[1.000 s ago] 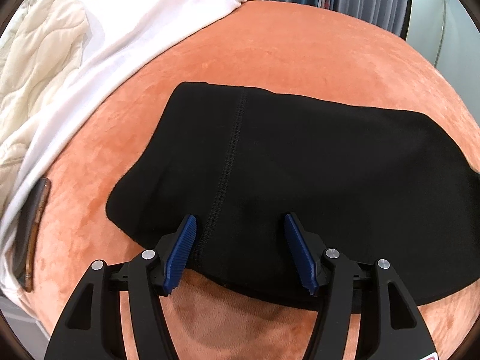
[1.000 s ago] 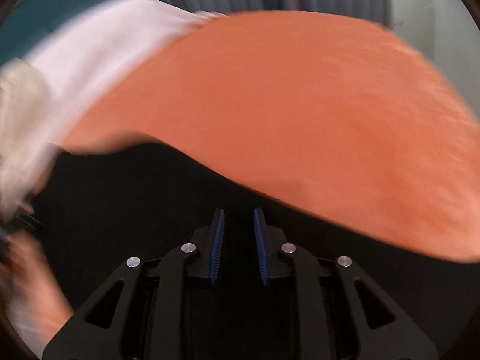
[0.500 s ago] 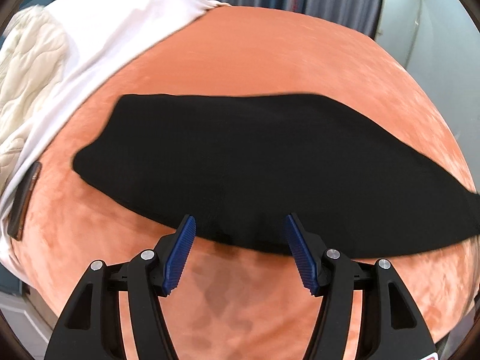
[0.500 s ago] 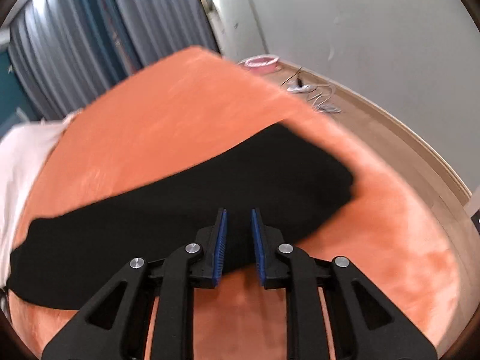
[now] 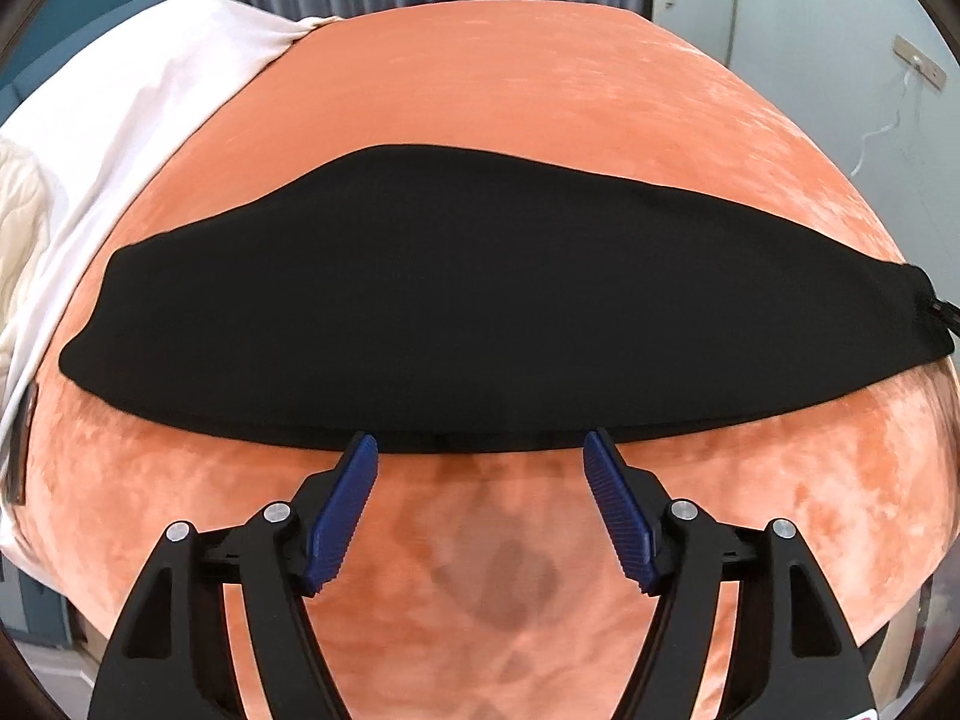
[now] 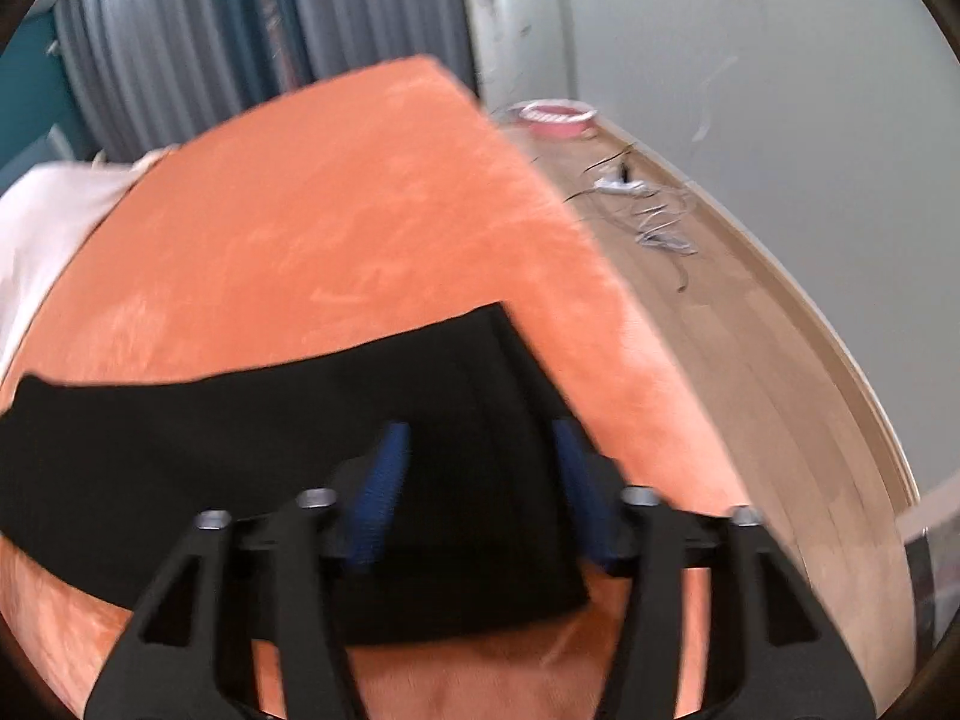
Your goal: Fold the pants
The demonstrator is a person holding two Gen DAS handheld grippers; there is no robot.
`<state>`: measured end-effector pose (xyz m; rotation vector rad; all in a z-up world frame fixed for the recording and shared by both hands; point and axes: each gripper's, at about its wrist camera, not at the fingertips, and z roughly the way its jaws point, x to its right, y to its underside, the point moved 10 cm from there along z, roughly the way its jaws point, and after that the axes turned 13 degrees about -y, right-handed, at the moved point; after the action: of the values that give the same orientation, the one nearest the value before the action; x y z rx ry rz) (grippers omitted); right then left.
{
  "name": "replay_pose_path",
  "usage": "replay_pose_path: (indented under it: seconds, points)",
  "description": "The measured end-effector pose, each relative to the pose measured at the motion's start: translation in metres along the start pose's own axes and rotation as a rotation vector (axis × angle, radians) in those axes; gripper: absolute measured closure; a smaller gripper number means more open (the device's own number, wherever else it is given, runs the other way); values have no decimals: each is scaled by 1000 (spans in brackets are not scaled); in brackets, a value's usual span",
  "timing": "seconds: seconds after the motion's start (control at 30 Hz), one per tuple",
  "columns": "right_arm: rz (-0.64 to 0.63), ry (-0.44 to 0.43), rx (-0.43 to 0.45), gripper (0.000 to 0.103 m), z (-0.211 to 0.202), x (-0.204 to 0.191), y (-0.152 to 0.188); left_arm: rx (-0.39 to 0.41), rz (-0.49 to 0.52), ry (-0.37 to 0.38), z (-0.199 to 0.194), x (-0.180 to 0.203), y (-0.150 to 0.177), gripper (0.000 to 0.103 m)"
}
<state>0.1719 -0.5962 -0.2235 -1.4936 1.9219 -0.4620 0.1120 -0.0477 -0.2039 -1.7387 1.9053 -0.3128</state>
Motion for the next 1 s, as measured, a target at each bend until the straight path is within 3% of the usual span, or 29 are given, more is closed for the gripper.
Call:
replay_pose_path:
  seconds: [0.07, 0.1, 0.17, 0.27, 0.33, 0.37, 0.4, 0.43, 0.5, 0.6, 0.73, 0.77, 0.8, 0.83, 1.0]
  points:
    - [-49, 4, -13, 92, 6, -2, -6, 4, 12, -4, -3, 10, -1, 35]
    - [-70, -13, -6, 93, 3, -7, -14, 8, 16, -6, -6, 15, -2, 35]
    - [-140, -7, 91, 94, -27, -15, -39, 18, 19, -5, -9, 21, -6, 35]
    - [-152, -9, 142, 92, -35, -8, -54, 28, 22, -9, -9, 29, -9, 35]
    - [-98, 3, -22, 87, 16, 19, -29, 19, 22, -4, -5, 36, -8, 34]
    - [-84, -9, -37, 80, 26, 24, -21, 11, 21, -7, -3, 38, -5, 35]
    - [-67, -23, 28, 69, 18, 25, -23, 5, 23, -7, 1, 40, -4, 35]
    - [-29, -52, 69, 68, 7, 26, -26, 0, 26, -8, 3, 42, -2, 34]
    - [26, -85, 158, 68, -21, 30, -29, -3, 32, -7, 3, 46, 0, 35]
    - [42, -93, 196, 68, -47, 33, -24, -12, 37, 4, 7, 51, 2, 35]
    - [13, -89, 117, 68, -38, 27, -12, -16, 46, 22, 9, 68, 4, 35]
    - [-5, -82, 77, 72, -26, 23, -7, -17, 46, 26, 8, 70, 5, 34]
    - [-18, -70, 39, 83, -16, 24, -2, -17, 46, 30, 6, 74, 5, 34]
    - [-37, -29, 9, 81, -7, 28, 3, -15, 47, 31, 5, 77, 5, 34]
    - [54, 2, 84, 74, -25, 36, 4, -3, 39, -7, 2, 71, 4, 33]
